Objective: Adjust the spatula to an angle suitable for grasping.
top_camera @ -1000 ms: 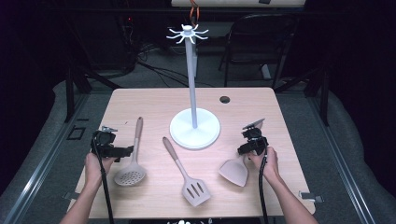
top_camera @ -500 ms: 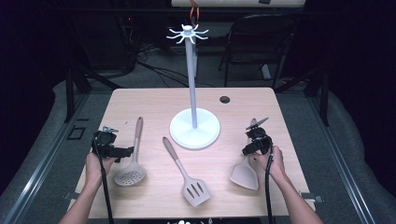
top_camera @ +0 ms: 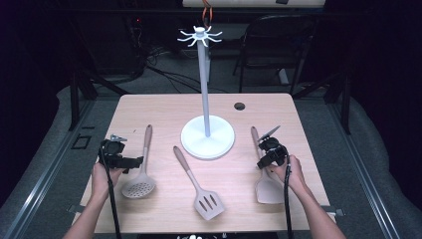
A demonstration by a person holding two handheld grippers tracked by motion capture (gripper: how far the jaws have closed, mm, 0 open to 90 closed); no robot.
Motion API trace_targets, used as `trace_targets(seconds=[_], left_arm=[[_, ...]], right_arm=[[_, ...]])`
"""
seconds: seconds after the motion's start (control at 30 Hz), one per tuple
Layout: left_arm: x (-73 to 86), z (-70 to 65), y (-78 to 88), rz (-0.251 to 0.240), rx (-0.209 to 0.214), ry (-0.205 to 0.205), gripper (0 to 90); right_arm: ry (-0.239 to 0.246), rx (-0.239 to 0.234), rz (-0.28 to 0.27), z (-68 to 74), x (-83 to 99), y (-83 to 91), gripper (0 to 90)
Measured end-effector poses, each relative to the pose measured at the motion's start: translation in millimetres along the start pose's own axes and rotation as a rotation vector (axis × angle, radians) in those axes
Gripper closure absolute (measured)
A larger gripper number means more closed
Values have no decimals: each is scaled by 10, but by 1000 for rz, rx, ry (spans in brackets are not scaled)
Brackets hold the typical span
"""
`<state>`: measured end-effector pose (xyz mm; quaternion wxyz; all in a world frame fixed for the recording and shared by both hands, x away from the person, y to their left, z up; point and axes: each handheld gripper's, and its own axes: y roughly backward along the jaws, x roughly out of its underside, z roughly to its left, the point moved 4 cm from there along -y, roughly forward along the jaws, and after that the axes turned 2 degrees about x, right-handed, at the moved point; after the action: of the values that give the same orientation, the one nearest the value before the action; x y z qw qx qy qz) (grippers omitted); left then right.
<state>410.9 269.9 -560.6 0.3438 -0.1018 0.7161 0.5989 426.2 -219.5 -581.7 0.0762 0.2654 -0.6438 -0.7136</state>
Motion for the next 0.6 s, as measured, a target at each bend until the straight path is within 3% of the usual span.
trace_targets(seconds=[0.03, 0.17, 0.4, 0.57, 0.6], left_arm=[[-2, 6, -7, -2, -4, 0, 3], [4, -5, -6, 1, 11, 0, 1], [-3, -2, -11, -1, 3, 6, 0], [-5, -29, -7, -1, -3, -16, 0], [-9, -43, 10, -2, -8, -33, 0]], right_arm=[[19, 20, 3, 12, -4, -3, 674], [17, 13, 11, 14, 20, 7, 688], [37, 3, 41, 24, 40, 23, 703], [13, -32, 26, 63, 73, 17, 731], [46, -33, 62, 55, 76, 41, 736]])
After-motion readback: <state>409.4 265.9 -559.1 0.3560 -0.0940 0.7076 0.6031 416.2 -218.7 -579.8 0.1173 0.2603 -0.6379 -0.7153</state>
